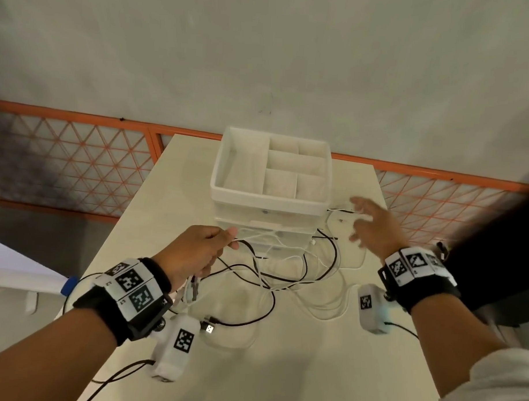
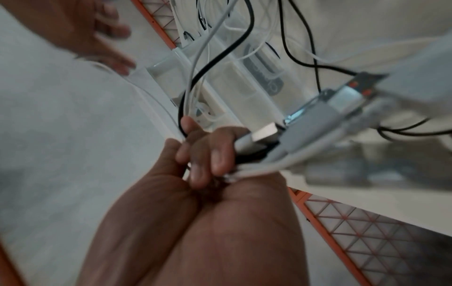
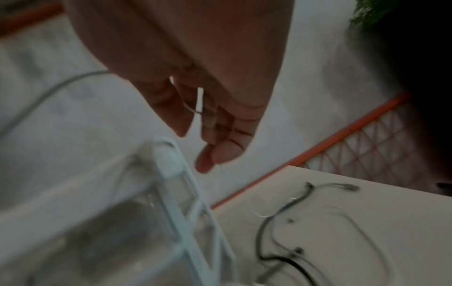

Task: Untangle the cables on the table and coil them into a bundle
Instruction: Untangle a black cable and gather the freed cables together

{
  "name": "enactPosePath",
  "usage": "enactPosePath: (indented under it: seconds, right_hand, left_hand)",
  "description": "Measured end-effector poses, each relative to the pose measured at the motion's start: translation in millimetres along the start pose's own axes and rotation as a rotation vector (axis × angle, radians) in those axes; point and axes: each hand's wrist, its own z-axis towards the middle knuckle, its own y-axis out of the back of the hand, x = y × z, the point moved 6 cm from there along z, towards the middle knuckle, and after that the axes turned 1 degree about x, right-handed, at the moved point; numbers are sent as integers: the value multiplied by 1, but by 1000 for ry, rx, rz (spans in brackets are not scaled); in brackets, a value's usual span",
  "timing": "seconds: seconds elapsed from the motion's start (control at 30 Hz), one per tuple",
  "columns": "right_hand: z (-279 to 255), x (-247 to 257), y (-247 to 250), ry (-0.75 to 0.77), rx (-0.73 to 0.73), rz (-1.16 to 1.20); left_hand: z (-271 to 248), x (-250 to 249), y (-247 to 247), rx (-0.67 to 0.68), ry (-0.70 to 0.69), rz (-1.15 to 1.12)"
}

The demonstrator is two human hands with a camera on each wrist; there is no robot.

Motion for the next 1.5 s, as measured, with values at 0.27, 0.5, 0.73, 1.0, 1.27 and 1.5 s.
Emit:
enactPosePath:
  seconds: [0.27, 0.5, 0.73, 1.0, 1.27, 1.5]
  right_hand:
    - [-91, 67, -72, 479, 83, -185]
    - [-68, 47, -80, 307, -24, -14]
    - [-91, 60, -104, 430, 334, -132]
    - [-89, 58, -87, 351, 255, 266]
    - [-110, 74, -111, 523, 336, 99]
    - [-105, 71, -103, 499, 186, 171]
  left_hand:
    - [-6, -24, -33, 199, -140, 375]
    - [-12, -25, -42, 244, -281, 605]
    - [-15, -13, -48, 157, -326, 664]
    - [-13, -11, -28, 143, 13, -372]
    - [-12, -23, -44, 92, 88, -269]
    - [-13, -21, -46, 163, 91, -349]
